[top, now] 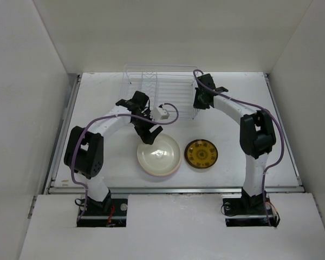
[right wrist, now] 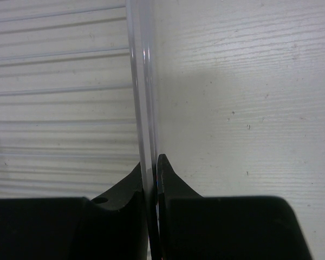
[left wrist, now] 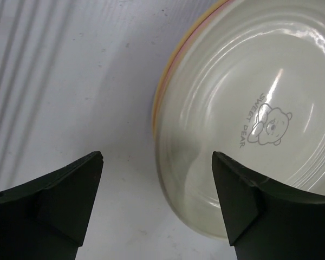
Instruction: Unload the plates from the dish rack
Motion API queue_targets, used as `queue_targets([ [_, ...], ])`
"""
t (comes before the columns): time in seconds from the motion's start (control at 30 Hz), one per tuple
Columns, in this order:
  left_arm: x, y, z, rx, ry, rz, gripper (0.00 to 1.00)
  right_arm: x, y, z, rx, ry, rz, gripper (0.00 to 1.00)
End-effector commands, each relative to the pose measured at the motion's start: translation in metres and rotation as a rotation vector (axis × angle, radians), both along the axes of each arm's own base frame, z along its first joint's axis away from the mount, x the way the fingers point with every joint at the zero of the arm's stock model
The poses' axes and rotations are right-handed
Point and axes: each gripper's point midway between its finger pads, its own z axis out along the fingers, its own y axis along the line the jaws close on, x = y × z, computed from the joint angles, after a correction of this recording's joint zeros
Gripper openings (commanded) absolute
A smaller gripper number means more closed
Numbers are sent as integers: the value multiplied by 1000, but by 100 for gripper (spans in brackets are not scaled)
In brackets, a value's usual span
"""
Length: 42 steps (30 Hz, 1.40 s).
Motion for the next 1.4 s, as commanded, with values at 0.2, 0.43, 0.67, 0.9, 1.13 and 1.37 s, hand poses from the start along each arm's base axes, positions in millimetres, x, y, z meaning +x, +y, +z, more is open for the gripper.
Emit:
queue_targets([
  [0.2, -10, 19, 38, 64, -58, -10, 81, -3, -26, -2, -88, 0, -65, 1],
  [0.43, -14, 35, 5, 147, -41, 18, 80, -3, -25, -2, -81, 2, -60, 1],
  [0.67, -20, 28, -11, 124, -9, 16, 79, -3, -26, -2, -88, 0, -65, 1],
  [0.9, -20, 24, -22, 113, -26, 16, 79, -3, -27, -6, -91, 8, -65, 1],
  [1.13, -15, 24, -20, 117, -43, 20, 78, -1, -26, -3, -88, 0, -65, 1],
  [1.37, -5, 20, 3, 91, -96, 54, 78, -1, -26, -3, -88, 0, -65, 1],
])
